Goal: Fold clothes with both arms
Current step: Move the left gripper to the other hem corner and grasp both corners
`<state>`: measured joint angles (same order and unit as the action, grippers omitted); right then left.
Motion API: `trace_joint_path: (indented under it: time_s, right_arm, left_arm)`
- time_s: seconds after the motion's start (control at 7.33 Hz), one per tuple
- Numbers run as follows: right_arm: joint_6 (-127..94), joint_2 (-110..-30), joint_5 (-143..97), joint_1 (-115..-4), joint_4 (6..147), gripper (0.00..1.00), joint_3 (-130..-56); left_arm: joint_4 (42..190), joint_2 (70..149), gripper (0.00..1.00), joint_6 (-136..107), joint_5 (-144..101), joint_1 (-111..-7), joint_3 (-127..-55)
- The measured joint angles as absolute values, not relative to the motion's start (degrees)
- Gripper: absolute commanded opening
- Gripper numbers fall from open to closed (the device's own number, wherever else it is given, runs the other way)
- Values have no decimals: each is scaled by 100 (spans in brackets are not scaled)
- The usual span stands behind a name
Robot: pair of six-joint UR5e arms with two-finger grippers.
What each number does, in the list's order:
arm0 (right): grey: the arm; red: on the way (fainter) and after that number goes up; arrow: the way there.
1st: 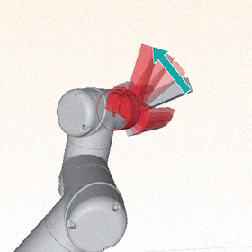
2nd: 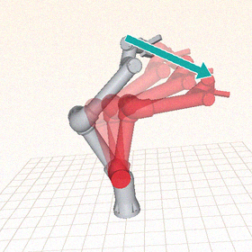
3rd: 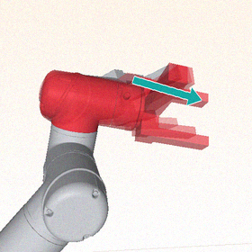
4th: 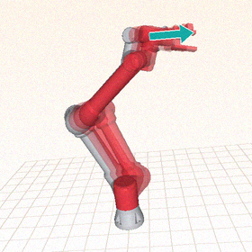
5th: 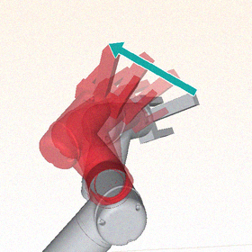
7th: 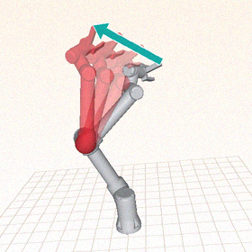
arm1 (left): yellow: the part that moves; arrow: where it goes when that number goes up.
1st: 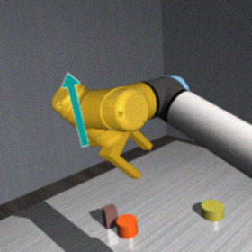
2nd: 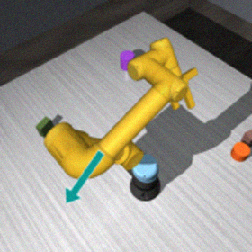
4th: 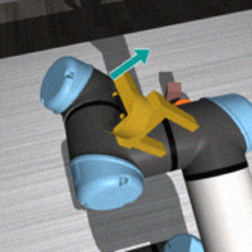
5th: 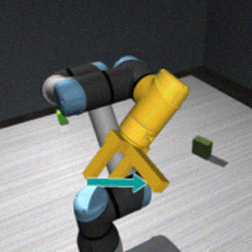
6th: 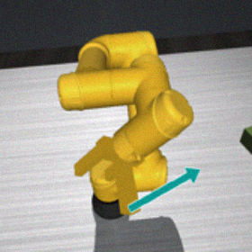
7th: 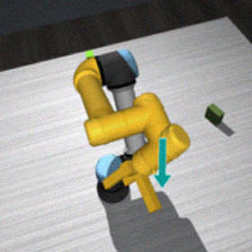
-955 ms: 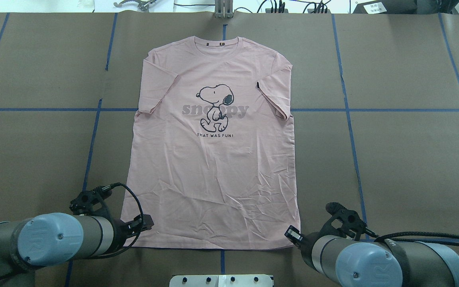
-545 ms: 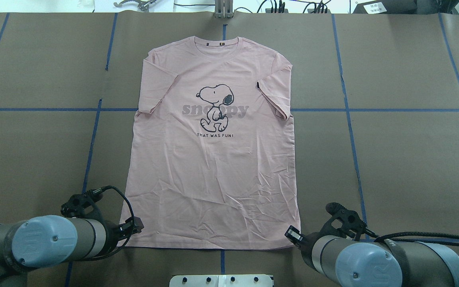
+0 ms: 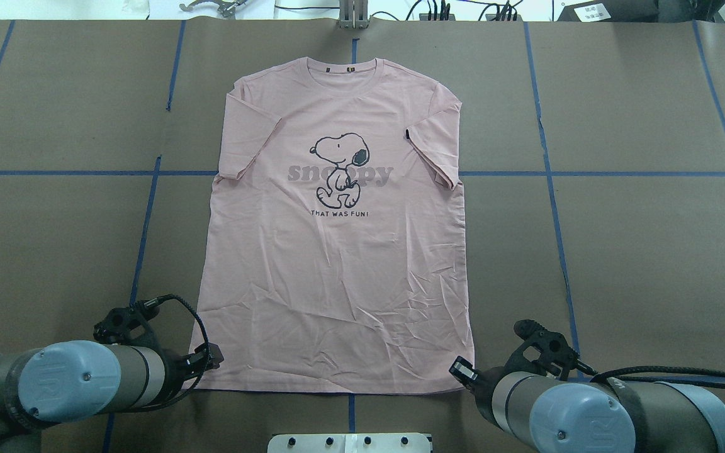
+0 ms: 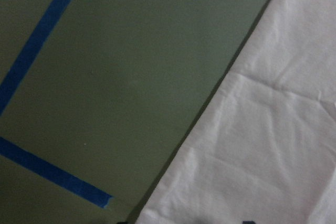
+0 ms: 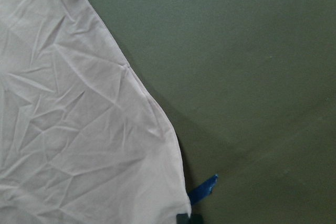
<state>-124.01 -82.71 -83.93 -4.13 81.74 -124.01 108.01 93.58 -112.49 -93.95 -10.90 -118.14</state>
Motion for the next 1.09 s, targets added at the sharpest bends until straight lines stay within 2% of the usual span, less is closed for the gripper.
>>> trace_joint_path:
  time_s: [0.27,0.55,0.68,0.95,1.09]
  right_arm:
    - [-12401,-8271,-8395,-413,8174,0,-12401]
    - [-12396,-8273,-8399,-414,8174,0,-12400]
    - [-12394,-8273,-8398,-418,8174,0,-12399]
    - [-12393,-8271,-8401,-424,8174,0,-12400]
    - [-12393,-8271,-8402,-425,8174,0,-12401]
  left_arm:
    - [10807,9353,64,-11235,-9401,-1090,-11777]
    - [10806,9336,64,-11231,-9426,-1090,-11763]
    - [10808,9301,59,-11227,-9477,-1090,-11765]
    - [10810,9251,40,-11221,-9540,-1090,-11777]
    - [10810,9249,27,-11223,-9549,-1084,-11778]
